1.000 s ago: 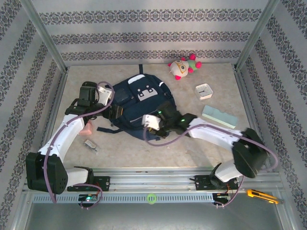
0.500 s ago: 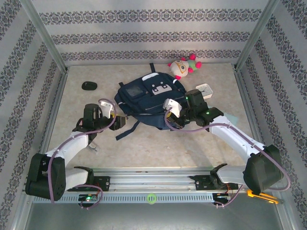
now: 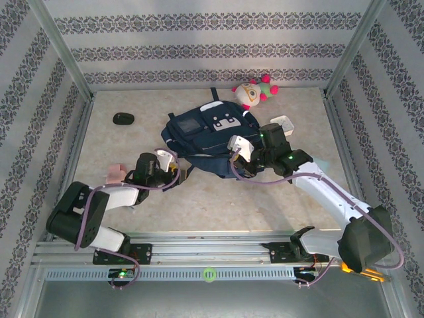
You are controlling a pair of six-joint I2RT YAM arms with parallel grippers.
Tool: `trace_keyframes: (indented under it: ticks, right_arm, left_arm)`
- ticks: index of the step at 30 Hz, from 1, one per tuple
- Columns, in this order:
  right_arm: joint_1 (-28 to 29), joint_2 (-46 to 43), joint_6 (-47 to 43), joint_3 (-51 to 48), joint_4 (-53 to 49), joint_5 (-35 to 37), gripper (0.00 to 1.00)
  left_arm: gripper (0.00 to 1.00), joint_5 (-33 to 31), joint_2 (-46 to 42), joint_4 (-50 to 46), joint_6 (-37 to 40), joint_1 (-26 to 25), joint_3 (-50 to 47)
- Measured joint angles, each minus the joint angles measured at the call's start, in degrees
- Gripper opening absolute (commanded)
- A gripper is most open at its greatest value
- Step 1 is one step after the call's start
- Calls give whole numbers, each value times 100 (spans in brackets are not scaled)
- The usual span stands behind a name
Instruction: Pack books, pencil case, and school supplies into a backpack
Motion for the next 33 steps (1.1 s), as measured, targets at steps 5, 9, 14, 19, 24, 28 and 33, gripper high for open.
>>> trace_keyframes:
  ticks: [5, 9, 14, 19, 24, 28, 33]
  right_arm:
    - [0, -4, 2, 0, 0, -50, 0]
    - [0, -4, 22, 0, 0, -74, 0]
    - [0, -9, 42, -2, 0, -92, 0]
    - [0, -31, 48, -76, 31, -92, 0]
    - [-26, -61, 101, -205, 52, -81, 0]
    - [-33, -129, 210, -317, 168, -35, 0]
    - [-20, -179, 415, -358, 361, 153, 0]
  left_arm:
    - [55, -407, 254, 444, 26, 0, 0]
    - [43, -568, 492, 903, 164, 0, 4]
    - [26, -485, 881, 1631, 313, 0, 4]
    - [4, -308, 898, 2017, 393, 0, -22]
    - [0, -125, 654, 1827, 470, 2, -44]
    - [0, 195, 317, 1445, 501, 4, -44]
    - [0, 800, 70, 1095, 503, 4, -42]
